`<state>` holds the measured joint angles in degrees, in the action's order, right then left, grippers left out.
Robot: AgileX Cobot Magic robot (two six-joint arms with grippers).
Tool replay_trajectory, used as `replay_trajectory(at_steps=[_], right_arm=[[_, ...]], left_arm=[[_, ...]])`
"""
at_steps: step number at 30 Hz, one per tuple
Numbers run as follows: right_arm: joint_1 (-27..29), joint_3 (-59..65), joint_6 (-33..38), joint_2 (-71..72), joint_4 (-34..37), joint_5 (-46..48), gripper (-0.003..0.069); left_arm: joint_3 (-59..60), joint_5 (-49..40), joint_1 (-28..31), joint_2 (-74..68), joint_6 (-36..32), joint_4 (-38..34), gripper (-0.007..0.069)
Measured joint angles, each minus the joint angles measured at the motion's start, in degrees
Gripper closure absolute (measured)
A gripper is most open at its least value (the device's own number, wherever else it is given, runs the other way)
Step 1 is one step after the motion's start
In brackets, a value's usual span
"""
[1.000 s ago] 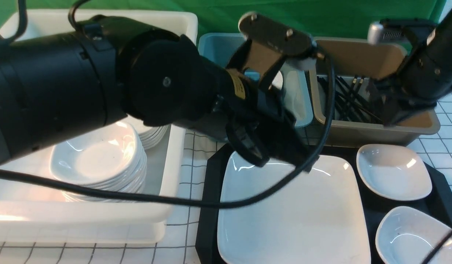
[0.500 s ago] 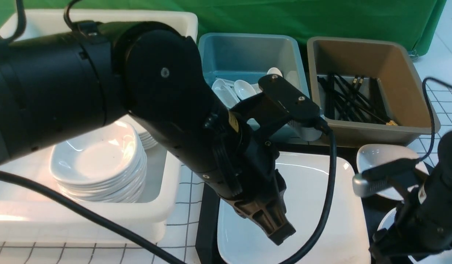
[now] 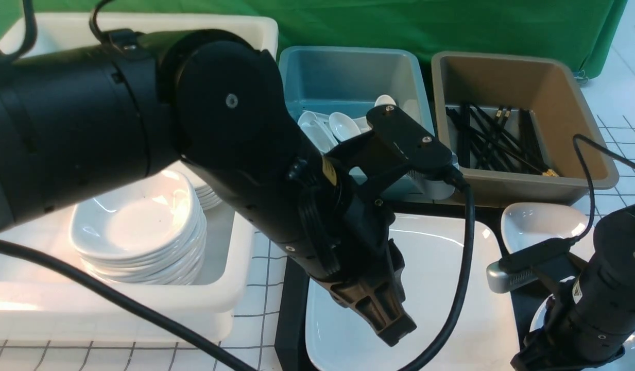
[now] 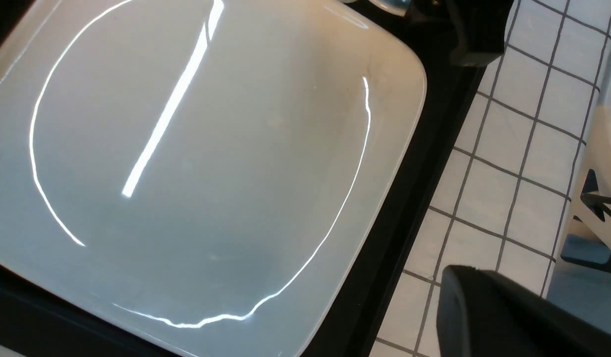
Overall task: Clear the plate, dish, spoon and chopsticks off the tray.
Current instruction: Use the right arm to grab a small plate from the dinner plate, then use the right arm to put the small plate into the large storage box on the left
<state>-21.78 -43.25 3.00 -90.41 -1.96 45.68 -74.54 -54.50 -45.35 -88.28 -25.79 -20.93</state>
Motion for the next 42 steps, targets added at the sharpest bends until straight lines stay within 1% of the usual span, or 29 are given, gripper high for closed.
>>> replay_trajectory(at_steps=[1,2,7,10,12,15,16,17,18,20,21,24,26,29,30,31,32,34,36,40,41,42], right_arm=[[-0.1,0.0,0.4,0.0,-0.1,0.0,0.0400],[-0.3,-0.1,0.7,0.1,-0.1,0.0,0.0412],[-0.5,-1.0,1.7,0.2,-0.2,2.2,0.0418],[-0.5,-2.3,1.7,1.3,-0.2,5.3,0.0447],[-0.5,-3.3,1.7,3.3,-0.3,7.3,0.0482],[-0.5,-5.5,1.7,8.5,-0.7,10.7,0.0559],[-0.5,-6.2,1.7,10.1,-0.6,11.5,0.0573],[-0.5,-7.3,1.7,12.1,-0.3,12.4,0.0600],[-0.5,-8.9,2.1,14.3,1.4,13.7,0.0613],[-0.5,-11.8,3.2,17.4,3.1,15.4,0.0615],[-0.5,-12.2,3.2,17.4,3.3,15.5,0.0615],[-0.5,-20.0,4.7,20.5,6.7,16.5,0.0615],[-0.5,-23.8,6.0,20.5,8.9,16.2,0.0615],[-0.5,-30.4,10.0,19.3,15.2,14.8,0.0615],[-0.5,-31.8,11.0,18.8,16.3,14.7,0.0615],[-0.5,-33.8,12.8,17.6,19.1,14.5,0.0615],[-1.2,-38.4,15.4,15.3,23.4,14.4,0.0615],[-3.2,-42.6,17.0,12.0,26.0,14.1,0.0615],[-6.7,-48.0,18.2,8.2,27.0,13.7,0.0615],[-15.8,-58.4,19.9,-2.0,27.9,12.2,0.0616],[-16.2,-58.9,20.0,-2.6,28.0,12.1,0.0616],[-19.2,-63.4,20.2,-6.7,28.0,11.5,0.0616]], left_arm=[[0.0,0.0,0.0,0.0,0.0,0.0,0.0627],[0.0,0.0,0.0,0.0,0.1,0.0,0.0627],[0.0,0.0,0.0,0.0,0.3,0.0,0.0627],[0.0,0.0,0.0,0.0,0.5,0.0,0.0627],[0.0,0.0,0.0,0.0,1.1,0.0,0.0627],[0.0,1.4,0.0,0.1,4.3,0.6,0.0627],[0.0,1.9,0.0,0.2,4.9,1.1,0.0627],[0.0,2.7,0.0,0.4,5.9,1.8,0.0627],[0.0,3.4,0.0,0.7,7.3,2.6,0.0627],[0.0,4.6,0.0,1.5,9.8,5.0,0.0627],[0.0,4.6,0.0,1.6,10.0,5.3,0.0627],[0.0,5.3,0.3,4.1,14.4,10.3,0.0627],[0.0,4.7,1.4,5.6,16.6,11.7,0.0627],[0.0,3.0,6.6,9.2,19.3,13.5,0.0627],[0.0,2.4,7.6,10.0,19.7,13.6,0.0627],[0.0,1.7,10.2,11.1,20.1,13.8,0.0627],[0.0,0.1,15.1,13.8,20.4,14.1,0.0627],[0.0,-1.2,21.3,16.1,20.6,14.2,0.0627],[0.0,-2.6,27.6,18.8,20.7,14.5,0.0627],[0.2,-4.0,41.4,23.6,20.6,14.6,0.0627],[0.3,-4.0,42.0,23.9,20.6,14.6,0.0627],[1.2,-4.3,46.3,25.8,20.0,14.6,0.0627]])
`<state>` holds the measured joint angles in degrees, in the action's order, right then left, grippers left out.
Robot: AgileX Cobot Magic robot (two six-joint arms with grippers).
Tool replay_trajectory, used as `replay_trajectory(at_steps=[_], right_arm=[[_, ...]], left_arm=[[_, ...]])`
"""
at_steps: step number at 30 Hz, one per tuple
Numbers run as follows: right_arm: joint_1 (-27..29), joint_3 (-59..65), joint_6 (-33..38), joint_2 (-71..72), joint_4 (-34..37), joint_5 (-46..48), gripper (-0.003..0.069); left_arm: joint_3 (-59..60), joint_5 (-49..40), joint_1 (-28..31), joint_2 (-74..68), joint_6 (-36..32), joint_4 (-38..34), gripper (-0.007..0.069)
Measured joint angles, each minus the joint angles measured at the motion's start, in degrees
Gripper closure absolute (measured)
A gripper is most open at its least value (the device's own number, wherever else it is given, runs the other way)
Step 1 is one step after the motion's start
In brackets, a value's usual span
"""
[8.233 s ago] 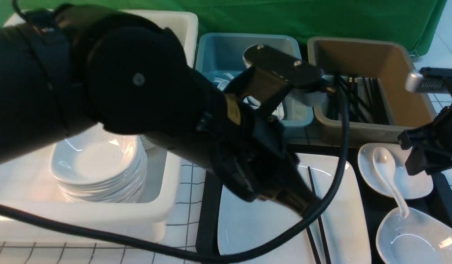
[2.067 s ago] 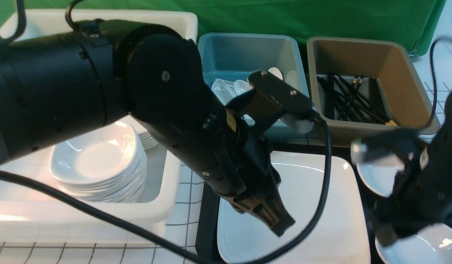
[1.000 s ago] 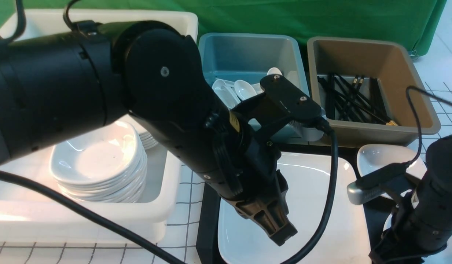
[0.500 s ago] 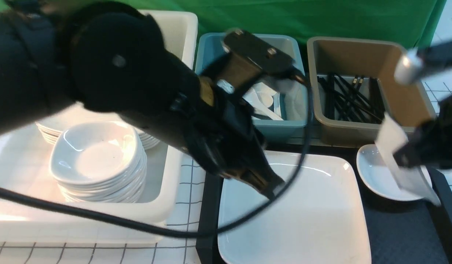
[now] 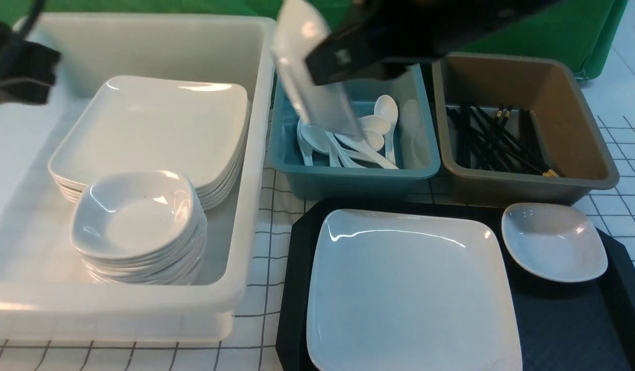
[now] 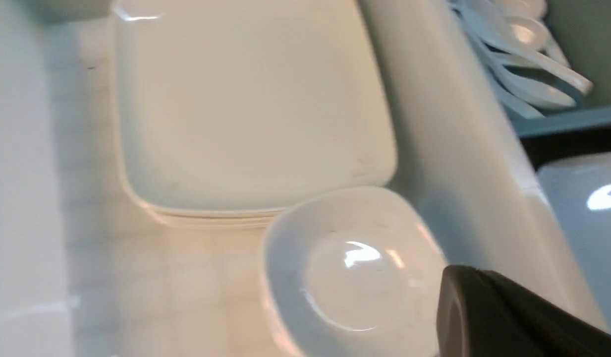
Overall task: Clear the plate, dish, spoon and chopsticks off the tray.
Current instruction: Use the right arm to put the small plate into the large storage box on the left
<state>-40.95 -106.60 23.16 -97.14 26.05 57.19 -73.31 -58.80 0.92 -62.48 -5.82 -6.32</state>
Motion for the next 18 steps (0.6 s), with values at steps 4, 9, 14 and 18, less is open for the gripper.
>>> replay_trajectory(at_steps=[4,9,14,18], right_arm=[[-5.8,-7.9,0.4,-9.7,-1.9,-3.5,0.0616],[-9.6,-15.3,0.7,-20.4,-4.6,-6.9,0.0616],[-11.3,-19.5,1.2,-26.6,-5.3,-7.9,0.0616],[-12.2,-20.3,2.0,-29.0,-6.1,-8.7,0.0616]], left_arm=[[3.7,-0.4,8.2,3.0,-0.2,-1.6,0.0627],[8.2,-0.7,11.7,4.1,-2.3,-5.3,0.0627],[9.3,-0.9,12.0,4.1,-4.3,-8.2,0.0627],[9.3,-0.8,12.0,4.2,-6.0,-9.3,0.0627]])
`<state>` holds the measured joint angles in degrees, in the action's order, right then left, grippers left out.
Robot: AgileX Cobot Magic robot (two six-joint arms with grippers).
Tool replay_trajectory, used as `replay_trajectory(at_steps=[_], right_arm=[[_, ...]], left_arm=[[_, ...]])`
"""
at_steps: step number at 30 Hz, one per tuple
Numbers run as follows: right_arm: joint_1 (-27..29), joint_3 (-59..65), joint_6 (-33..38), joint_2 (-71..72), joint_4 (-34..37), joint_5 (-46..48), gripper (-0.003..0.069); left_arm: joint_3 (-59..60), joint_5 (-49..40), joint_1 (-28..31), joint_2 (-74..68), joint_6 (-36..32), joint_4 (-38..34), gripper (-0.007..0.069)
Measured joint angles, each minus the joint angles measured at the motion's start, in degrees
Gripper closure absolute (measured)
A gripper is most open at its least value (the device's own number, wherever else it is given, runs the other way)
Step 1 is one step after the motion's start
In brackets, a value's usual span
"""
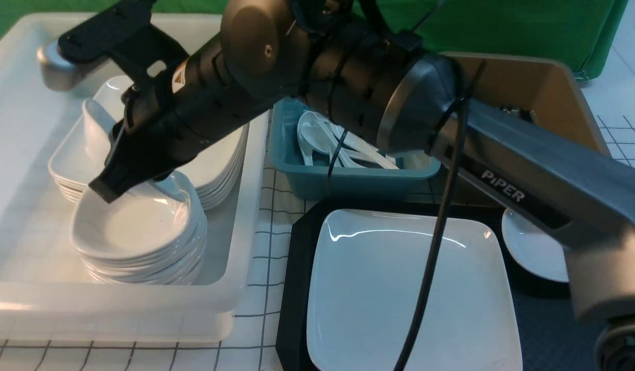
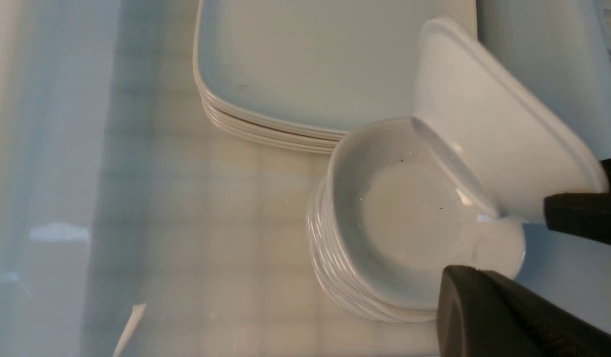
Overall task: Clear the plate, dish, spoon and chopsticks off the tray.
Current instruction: Use the right arm to put the small plate into the large storage box on the left, then use the right arm to grab a small plate from the dinner plate
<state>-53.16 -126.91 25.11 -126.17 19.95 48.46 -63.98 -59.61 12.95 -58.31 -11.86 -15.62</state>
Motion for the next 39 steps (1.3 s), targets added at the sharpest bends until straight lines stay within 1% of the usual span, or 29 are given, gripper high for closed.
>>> replay_trajectory(at_steps=[3,5,6,7,8,11,12,14,16,19,20,22,23,24,25,26,27,29,30,31,32,33,36,38,39], right_arm=[[-0.3,-0.3,0.3,-0.9,-1.4,-0.5,0.0603],[-0.6,-0.3,0.4,-1.0,-1.8,-0.8,0.0559],[-0.6,-0.3,0.4,-1.0,-1.8,-0.9,0.0559],[-0.6,-0.3,0.4,-1.1,-2.0,-0.8,0.0505],[-0.6,-0.3,0.2,-1.1,-2.0,-0.8,0.0485],[-0.7,-0.3,-0.5,-1.1,-2.2,0.0,0.0376],[-0.7,-0.3,-0.6,-1.1,-2.2,0.1,0.0370],[-0.8,-0.3,-1.3,-1.3,-2.4,2.1,0.0312],[-0.8,-0.3,-3.0,-1.1,-2.4,3.7,0.0289],[-0.8,-0.5,-4.8,-0.6,-2.6,6.1,0.0272],[-0.8,-1.6,-5.0,0.2,-3.4,10.1,0.0268],[-0.6,-3.5,-5.8,1.7,-7.3,15.9,0.0277],[-0.5,-3.5,-5.9,1.9,-7.8,15.9,0.0279],[0.1,-4.5,-8.2,4.0,-13.1,18.9,0.0319],[1.1,-4.8,-9.8,5.9,-16.8,20.0,0.0370],[2.4,-4.8,-10.6,7.2,-18.7,20.2,0.0424],[4.1,-4.7,-11.6,8.8,-20.3,20.3,0.0482],[6.7,-3.1,-13.5,11.8,-21.3,20.3,0.0559],[9.1,-1.1,-14.6,14.3,-21.4,20.2,0.0608],[11.0,2.2,-14.9,16.3,-21.5,20.3,0.0631],[12.5,4.8,-15.0,18.0,-21.6,20.4,0.0643],[14.3,8.7,-15.0,20.0,-21.6,20.5,0.0646],[19.3,20.1,-15.0,24.9,-22.0,20.8,0.0626],[22.9,28.9,-15.0,27.5,-22.4,20.9,0.0581],[25.1,33.9,-14.9,28.7,-22.6,20.5,0.0544]], left_arm=[[0.0,0.0,0.0,0.0,-0.2,-0.2,0.0627],[0.0,0.0,0.0,0.0,-0.4,-0.2,0.0627],[0.0,0.0,0.0,0.0,-0.4,-0.3,0.0627],[0.0,0.0,0.0,0.0,-0.4,-0.3,0.0627],[0.0,0.0,0.0,0.0,-0.4,-0.3,0.0627],[0.0,0.0,0.0,0.0,-1.3,-0.4,0.0627],[0.0,0.0,0.0,0.0,-1.3,-0.4,0.0627],[0.0,0.0,0.0,0.0,-1.3,-0.4,0.0627],[0.0,-0.2,0.0,0.0,-1.5,-0.9,0.0627],[0.0,-0.4,0.0,0.0,-3.0,-3.8,0.0627],[0.0,-0.5,0.0,0.0,-5.1,-7.4,0.0627],[0.0,-0.6,-0.1,0.0,-8.9,-13.1,0.0627],[0.0,-0.6,-0.2,0.0,-8.9,-13.1,0.0627],[0.0,-0.6,-1.3,0.0,-11.9,-17.5,0.0627],[0.0,-0.6,-2.8,0.0,-13.9,-20.8,0.0627],[0.0,-0.6,-4.1,0.0,-14.4,-21.8,0.0627],[0.0,-0.5,-6.1,0.0,-15.1,-22.9,0.0627],[0.0,-0.5,-10.1,0.0,-15.4,-23.4,0.0627],[0.0,-0.4,-13.6,0.0,-15.4,-23.1,0.0627],[0.0,-0.3,-16.1,0.0,-15.0,-22.6,0.0627],[0.0,-0.1,-18.7,0.0,-14.7,-21.8,0.0627],[0.0,0.5,-22.9,-0.1,-13.2,-20.4,0.0627],[0.1,2.5,-32.8,-0.9,-9.3,-15.7,0.0627],[0.4,4.6,-39.4,-2.3,-6.2,-11.6,0.0627],[0.5,5.6,-42.4,-3.4,-5.3,-9.8,0.0627]])
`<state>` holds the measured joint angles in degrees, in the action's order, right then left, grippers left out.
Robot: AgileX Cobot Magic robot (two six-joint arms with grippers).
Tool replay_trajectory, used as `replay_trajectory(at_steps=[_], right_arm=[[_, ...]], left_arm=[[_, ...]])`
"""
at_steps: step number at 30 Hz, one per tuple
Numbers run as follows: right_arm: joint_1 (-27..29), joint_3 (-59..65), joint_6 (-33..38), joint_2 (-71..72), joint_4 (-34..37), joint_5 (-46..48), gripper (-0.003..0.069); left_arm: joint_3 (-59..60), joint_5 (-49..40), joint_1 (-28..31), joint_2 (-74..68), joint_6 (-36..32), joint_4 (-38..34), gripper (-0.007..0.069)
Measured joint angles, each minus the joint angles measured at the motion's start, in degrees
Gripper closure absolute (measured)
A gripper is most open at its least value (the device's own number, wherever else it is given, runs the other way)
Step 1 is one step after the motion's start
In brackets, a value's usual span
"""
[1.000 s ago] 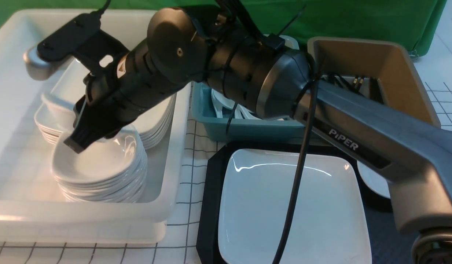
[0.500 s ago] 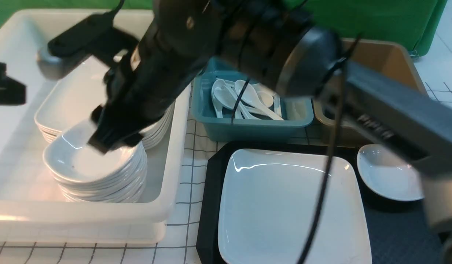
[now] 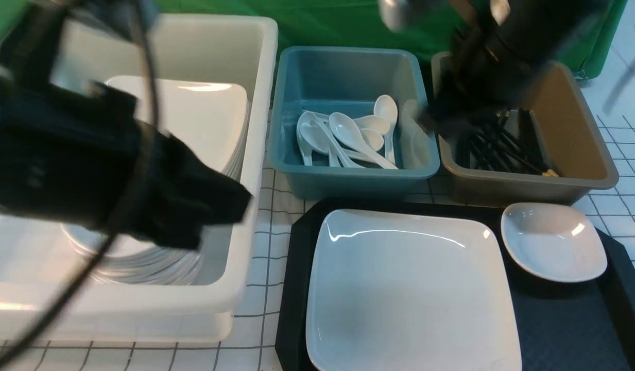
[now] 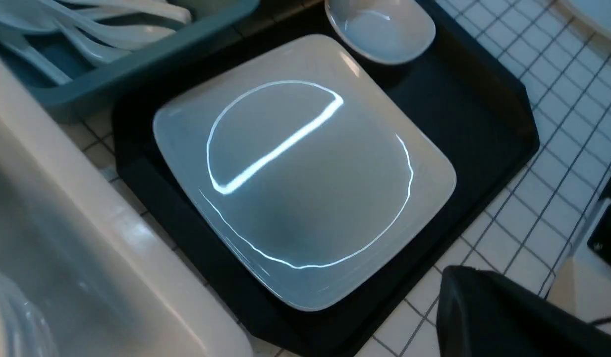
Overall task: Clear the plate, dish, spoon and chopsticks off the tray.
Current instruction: Use the right arm to grab a small plate from the dinner plate
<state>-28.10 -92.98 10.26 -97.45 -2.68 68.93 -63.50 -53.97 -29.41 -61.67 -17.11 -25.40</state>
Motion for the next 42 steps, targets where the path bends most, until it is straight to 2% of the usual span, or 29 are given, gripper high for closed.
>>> replay_trajectory(at_steps=[2,4,5,6,7,9,12,17,28,31,36,42], right_arm=[[3.1,6.7,0.0,1.2,-0.3,-1.4,0.0475],[6.7,13.7,0.0,1.7,-0.3,-3.5,0.0375],[6.7,14.2,0.0,1.7,-0.3,-3.8,0.0366],[8.6,17.6,0.0,1.7,-0.3,-5.3,0.0313],[8.8,18.6,0.1,1.7,-0.3,-5.9,0.0297],[11.3,23.9,1.0,1.7,-0.6,-9.7,0.0218],[12.6,28.4,3.0,1.7,-1.2,-15.7,0.0165],[12.6,30.4,6.6,1.5,-1.4,-22.6,0.0148],[12.6,30.4,7.8,-5.8,-4.4,-25.2,0.0157],[12.6,30.4,7.8,-7.5,-4.7,-25.5,0.0222],[12.4,29.8,9.1,-7.7,-5.8,-26.9,0.0452],[12.4,26.3,9.5,-6.8,-5.1,-20.0,0.0490]], left_arm=[[0.4,1.6,-4.8,-2.5,1.3,2.2,0.0627],[0.5,2.5,-8.3,-5.2,1.6,3.0,0.0627],[0.5,2.7,-8.6,-5.7,1.7,3.0,0.0627],[0.5,3.3,-10.2,-7.1,1.7,3.0,0.0627],[0.5,3.4,-10.6,-7.5,1.6,3.0,0.0627],[0.5,3.9,-11.7,-9.7,0.7,3.1,0.0627],[0.5,4.6,-11.9,-11.3,-0.1,3.9,0.0627],[0.5,4.9,-11.9,-11.5,-0.9,4.7,0.0627],[0.5,4.9,-11.9,-11.5,-1.2,4.9,0.0627],[0.5,5.0,-11.9,-11.5,-1.2,5.0,0.0627],[0.5,5.6,-11.9,-11.5,-1.2,5.0,0.0627],[0.5,6.8,-11.9,-11.6,-1.2,5.0,0.0627]])
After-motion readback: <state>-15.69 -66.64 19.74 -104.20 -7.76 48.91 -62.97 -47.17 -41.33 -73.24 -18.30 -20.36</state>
